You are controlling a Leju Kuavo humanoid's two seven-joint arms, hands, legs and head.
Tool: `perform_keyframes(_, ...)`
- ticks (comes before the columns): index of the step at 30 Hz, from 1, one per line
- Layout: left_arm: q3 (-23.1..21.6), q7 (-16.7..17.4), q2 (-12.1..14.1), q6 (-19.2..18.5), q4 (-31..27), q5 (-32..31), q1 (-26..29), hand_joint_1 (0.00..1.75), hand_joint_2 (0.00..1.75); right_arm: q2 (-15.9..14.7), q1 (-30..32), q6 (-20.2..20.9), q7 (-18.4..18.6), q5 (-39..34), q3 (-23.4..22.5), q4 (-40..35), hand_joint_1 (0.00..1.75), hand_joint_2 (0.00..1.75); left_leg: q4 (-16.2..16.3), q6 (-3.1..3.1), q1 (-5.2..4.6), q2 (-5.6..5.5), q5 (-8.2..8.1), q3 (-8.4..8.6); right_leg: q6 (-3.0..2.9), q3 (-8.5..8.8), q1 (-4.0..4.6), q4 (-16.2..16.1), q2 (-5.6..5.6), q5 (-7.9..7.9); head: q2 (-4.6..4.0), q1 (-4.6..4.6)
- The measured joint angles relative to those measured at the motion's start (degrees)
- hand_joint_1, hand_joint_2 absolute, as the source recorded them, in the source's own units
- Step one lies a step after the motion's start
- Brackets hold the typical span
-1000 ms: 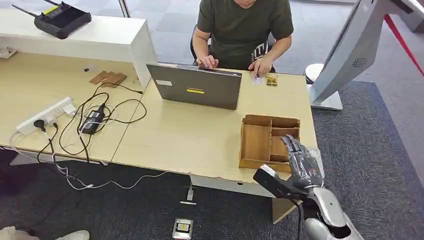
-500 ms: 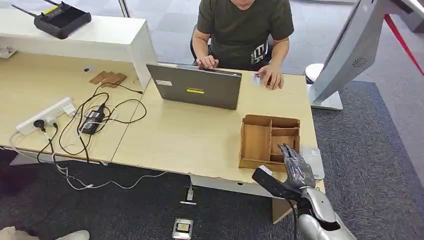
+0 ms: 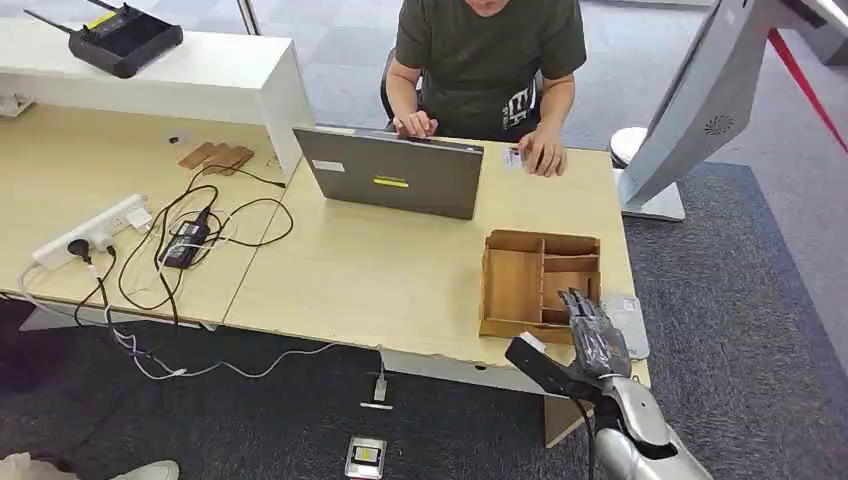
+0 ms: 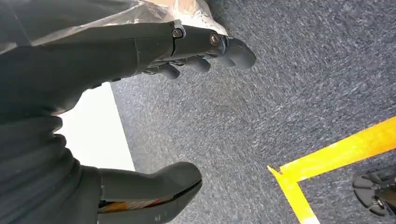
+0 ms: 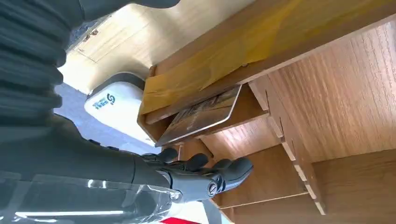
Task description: Pass the card to the sensor for recognition and then transmit it.
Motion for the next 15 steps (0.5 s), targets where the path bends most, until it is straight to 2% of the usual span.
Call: perform_keyframes(15, 0.0, -0.5, 0.0, 0.02, 0.0, 0.09, 0.04, 0.0, 1.75, -0.05, -0.02, -2.36, -0.28, 2.19, 1.01, 0.22, 0.0, 1.75, 0.0, 0.0, 0.0, 0.0, 0.0, -0.01, 0.0, -0.01, 0.0, 0.0, 0.0, 0.0, 0.0, 0.0)
